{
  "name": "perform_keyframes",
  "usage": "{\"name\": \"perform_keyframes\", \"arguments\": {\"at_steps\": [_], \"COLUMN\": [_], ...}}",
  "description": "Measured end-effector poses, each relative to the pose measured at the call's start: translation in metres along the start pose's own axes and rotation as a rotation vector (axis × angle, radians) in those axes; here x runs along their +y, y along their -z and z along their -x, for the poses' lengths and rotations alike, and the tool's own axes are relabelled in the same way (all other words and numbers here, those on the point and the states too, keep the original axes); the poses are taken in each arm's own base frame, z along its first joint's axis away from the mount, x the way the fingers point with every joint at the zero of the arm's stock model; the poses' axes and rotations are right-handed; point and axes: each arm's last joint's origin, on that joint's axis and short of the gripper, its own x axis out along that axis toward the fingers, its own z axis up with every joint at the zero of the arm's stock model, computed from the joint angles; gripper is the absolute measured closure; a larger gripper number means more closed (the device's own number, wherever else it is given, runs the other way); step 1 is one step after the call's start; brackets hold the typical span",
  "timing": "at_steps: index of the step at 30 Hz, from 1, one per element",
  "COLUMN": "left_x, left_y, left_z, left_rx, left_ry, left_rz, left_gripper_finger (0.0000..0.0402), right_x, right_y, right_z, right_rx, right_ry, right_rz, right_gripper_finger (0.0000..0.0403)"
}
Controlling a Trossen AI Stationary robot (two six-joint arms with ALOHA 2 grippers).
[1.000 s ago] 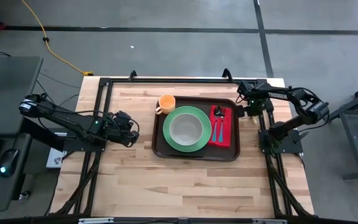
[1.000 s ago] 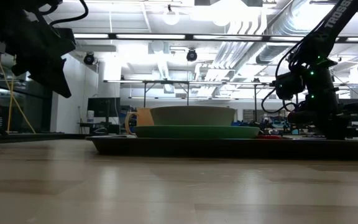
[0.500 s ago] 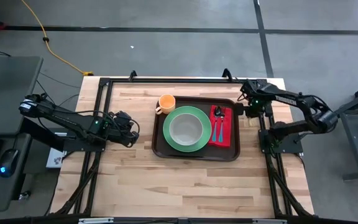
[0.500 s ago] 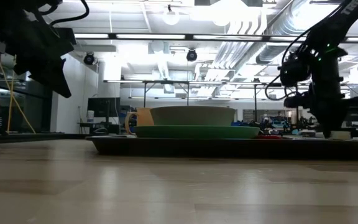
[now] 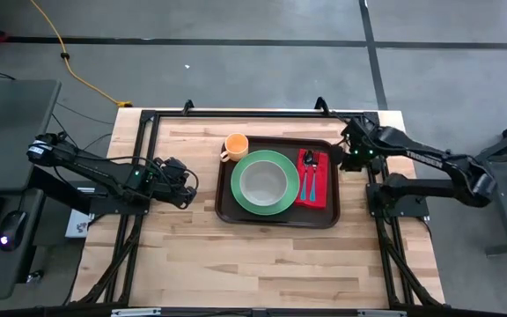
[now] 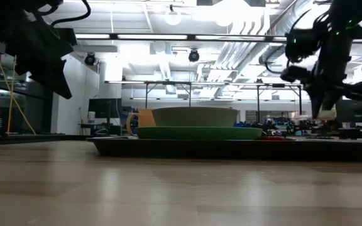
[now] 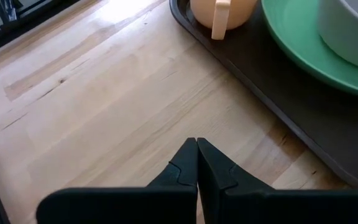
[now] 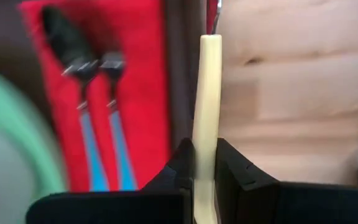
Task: Set up tray
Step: Put the yellow table knife on the red napkin to the right of the blue fork
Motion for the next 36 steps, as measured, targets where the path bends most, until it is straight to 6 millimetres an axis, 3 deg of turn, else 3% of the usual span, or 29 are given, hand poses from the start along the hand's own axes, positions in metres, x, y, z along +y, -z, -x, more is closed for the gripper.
{"name": "perform_keyframes", "arguments": {"at_steps": [9,19,28,36], "left_x": [0.0,0.001,0.001,0.001], "left_y": [0.0,-0.001,-0.001,-0.001], "left_z": [0.0,0.0,0.0,0.0], "left_rx": [0.002,-0.027,-0.037,-0.037], "left_ry": [-0.004,-0.023,-0.03,-0.03], "left_rz": [-0.004,-0.004,-0.004,-0.004], "left_gripper_finger": [0.0371,0.0371,0.0371,0.0371], "right_x": [0.032,0.044,0.046,0.045], "right_y": [0.048,0.084,0.088,0.081], "right_z": [0.0,-0.02,-0.053,-0.058], "right_rx": [0.017,0.086,0.12,0.116], "right_ry": [-0.166,-0.173,-0.166,-0.144], "right_rz": [0.01,-0.045,-0.092,-0.108], "right_gripper_finger": [0.039,0.039,0.039,0.039]}}
